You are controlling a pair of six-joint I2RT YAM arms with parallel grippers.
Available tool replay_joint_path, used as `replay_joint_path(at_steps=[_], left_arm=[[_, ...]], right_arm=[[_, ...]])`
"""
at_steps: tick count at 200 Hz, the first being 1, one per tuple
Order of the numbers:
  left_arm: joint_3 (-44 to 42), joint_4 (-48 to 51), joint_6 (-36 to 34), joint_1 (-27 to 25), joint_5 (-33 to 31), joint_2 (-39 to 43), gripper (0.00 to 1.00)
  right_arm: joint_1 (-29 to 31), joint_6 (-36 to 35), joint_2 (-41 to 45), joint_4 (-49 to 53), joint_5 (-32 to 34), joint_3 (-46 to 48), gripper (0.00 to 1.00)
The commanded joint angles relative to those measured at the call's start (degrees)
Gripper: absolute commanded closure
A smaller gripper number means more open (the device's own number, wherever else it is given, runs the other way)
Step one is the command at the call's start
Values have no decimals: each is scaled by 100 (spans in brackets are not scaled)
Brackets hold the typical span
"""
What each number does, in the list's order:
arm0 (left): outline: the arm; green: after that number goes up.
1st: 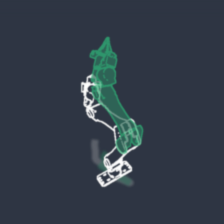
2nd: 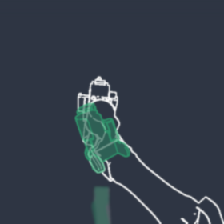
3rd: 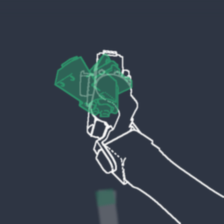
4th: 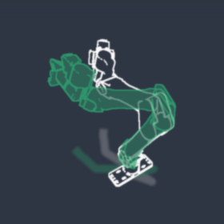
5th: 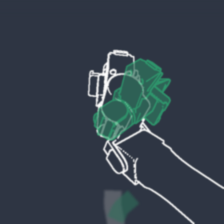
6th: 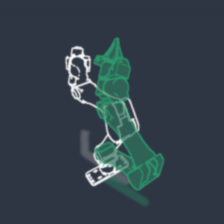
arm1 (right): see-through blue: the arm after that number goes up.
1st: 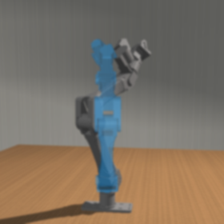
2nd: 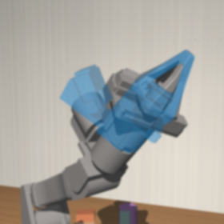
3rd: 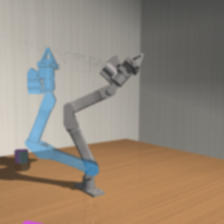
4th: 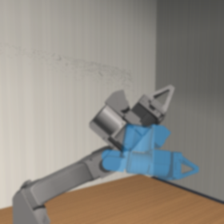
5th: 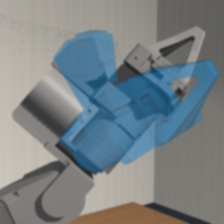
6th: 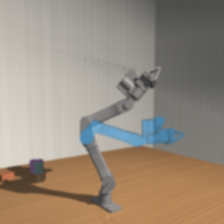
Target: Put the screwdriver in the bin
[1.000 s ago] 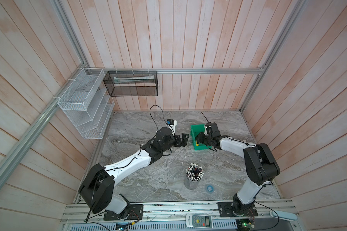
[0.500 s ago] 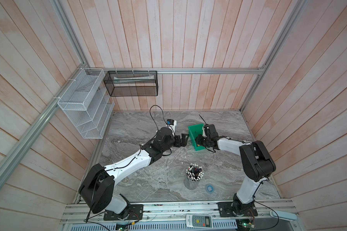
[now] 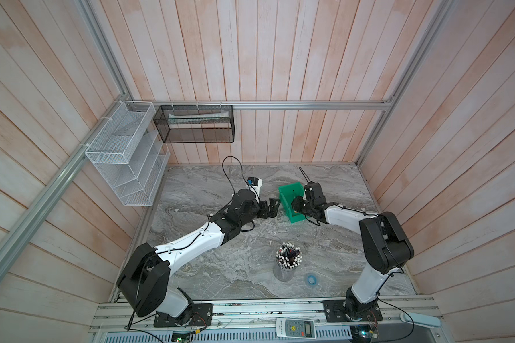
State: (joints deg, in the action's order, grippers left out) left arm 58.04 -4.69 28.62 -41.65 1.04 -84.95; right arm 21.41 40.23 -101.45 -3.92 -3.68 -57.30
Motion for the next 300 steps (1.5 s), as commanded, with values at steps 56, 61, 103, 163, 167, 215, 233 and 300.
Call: replay_joint_path(at_steps=[56,61,103,163,167,215,233,300], left_arm=[[-87,135,-154,8,-130,160,0],[-92,139,-170,7,-139,157,0],[-48,391,-449,122,-648,340,0],[-1023,539,-906,1741,-2674,1649,0],[-1225,424,-872,1911,-2772,1781,0],[-3692,-2013,-1670,2645,-4913,3110,0],[-4036,-2248,-1674,2874,-4869,3227,0],[-4234,-3257,-1634,4061,-3456,1591,0]], right_arm=[[78,93,-299,-371,71,52,58],[83,70,-274,-355,70,58,57],[139,-234,460,-283,105,101,26],[34,-1246,2841,-435,2326,834,2],[-32,-1270,2934,-483,2492,927,2],[-963,-1560,3544,-2225,3870,2844,2],[-979,-2174,3272,-2961,4388,3299,2],[-914,-3482,2681,-6351,3726,4899,2]])
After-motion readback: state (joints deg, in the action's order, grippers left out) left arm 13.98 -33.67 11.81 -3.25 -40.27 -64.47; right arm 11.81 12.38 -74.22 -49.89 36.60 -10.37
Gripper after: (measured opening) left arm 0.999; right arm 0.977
